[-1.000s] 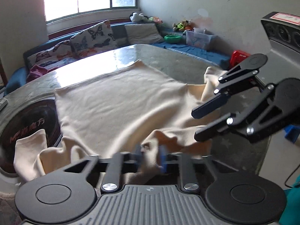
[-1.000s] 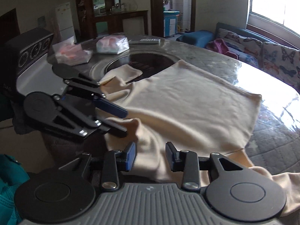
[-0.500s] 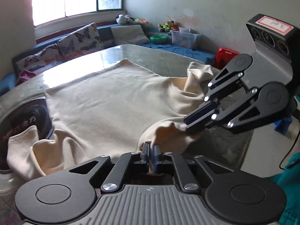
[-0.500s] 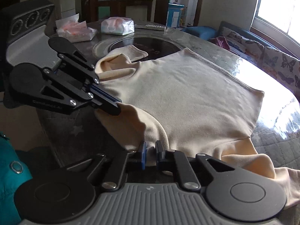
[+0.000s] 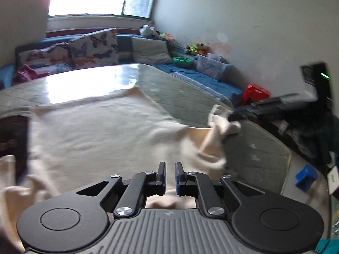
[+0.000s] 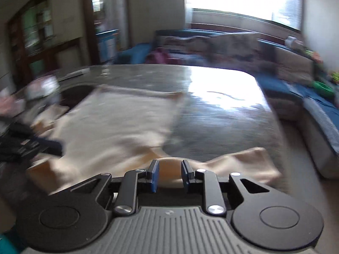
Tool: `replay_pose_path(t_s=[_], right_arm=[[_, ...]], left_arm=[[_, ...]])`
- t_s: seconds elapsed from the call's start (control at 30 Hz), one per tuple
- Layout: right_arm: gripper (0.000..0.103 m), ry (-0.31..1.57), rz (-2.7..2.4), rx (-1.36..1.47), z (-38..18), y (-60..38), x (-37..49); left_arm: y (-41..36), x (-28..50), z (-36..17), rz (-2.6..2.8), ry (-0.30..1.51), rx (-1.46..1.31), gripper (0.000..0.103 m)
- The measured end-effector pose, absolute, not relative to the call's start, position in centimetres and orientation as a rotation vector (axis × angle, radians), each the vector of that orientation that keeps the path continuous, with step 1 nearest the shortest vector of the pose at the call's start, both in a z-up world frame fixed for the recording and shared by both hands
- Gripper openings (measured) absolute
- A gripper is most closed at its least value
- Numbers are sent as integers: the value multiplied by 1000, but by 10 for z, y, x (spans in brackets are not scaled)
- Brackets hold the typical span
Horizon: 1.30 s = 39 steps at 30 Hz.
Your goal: Fold clothes
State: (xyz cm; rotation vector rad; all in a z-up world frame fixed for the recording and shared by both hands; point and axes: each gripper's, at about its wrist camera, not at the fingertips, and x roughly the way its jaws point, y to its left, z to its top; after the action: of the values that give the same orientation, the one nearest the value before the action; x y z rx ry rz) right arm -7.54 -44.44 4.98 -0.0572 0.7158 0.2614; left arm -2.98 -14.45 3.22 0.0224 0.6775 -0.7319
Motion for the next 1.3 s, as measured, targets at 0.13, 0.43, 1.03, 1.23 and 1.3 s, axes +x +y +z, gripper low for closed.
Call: replay_pose_path(t_s=[0.13,0.43,1.03,1.23,1.3], right_arm=[[28,736,98,6,38,-492,-35],[32,804,28,-3,10,-508,12],[4,564,68,-87,57,-500,-2],[8,509,-34,-16,62,-542,-61],[9,580,-105,12,47,-560,-73]], left_arm=[[-171,-31,25,-769,693,35,15],[-218,-24,38,-819,633,112,32],[-247,-17,20,-884,627,126,12],[-245,-31,15,-989,635,147,12],[-245,-38,14,-1020,639,174,13]])
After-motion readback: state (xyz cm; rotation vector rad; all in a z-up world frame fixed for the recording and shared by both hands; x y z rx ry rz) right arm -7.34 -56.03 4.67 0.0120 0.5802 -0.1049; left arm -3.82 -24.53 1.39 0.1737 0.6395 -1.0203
